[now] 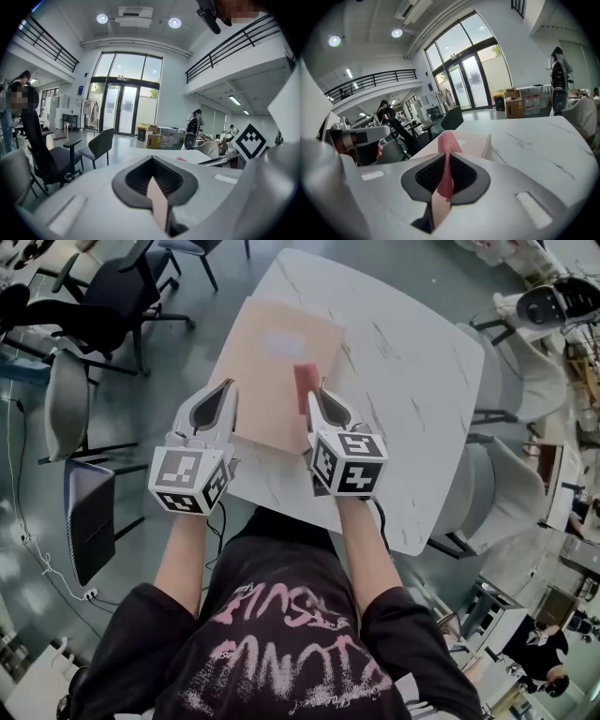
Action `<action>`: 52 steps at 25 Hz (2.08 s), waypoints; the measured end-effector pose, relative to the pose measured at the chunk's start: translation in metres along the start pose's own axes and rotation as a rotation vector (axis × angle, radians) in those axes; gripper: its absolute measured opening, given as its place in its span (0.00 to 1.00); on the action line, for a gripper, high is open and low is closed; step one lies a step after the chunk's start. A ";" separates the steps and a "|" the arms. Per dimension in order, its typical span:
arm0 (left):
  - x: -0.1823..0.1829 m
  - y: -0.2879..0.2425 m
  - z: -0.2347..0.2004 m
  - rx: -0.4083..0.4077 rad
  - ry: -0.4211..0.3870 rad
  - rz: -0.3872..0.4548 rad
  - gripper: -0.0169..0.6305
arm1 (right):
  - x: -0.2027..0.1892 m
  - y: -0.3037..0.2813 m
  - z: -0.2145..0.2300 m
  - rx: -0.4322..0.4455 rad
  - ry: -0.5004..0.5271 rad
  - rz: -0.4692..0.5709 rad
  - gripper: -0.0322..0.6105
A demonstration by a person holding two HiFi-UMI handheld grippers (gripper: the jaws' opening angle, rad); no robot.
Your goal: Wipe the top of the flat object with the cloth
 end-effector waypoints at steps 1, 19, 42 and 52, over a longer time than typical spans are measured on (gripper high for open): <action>0.002 0.000 0.000 0.003 -0.003 0.003 0.03 | 0.004 0.002 0.001 0.001 -0.001 0.016 0.12; 0.033 0.010 0.000 0.026 -0.042 0.054 0.03 | 0.038 0.035 -0.014 0.042 0.042 0.172 0.12; 0.078 0.032 0.002 0.045 -0.099 0.153 0.03 | 0.072 0.071 -0.029 0.049 0.072 0.262 0.12; 0.096 0.041 0.002 0.046 -0.117 0.194 0.03 | 0.082 0.086 -0.038 0.047 0.093 0.300 0.12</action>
Point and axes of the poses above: the fingertips, and each gripper's own axes: y backward along the fingers, z to its right, x out of its top, the point moved 5 cm from there along y, backward along the fingers, and after that the axes turned 9 degrees about -y, right-handed, at the moved point
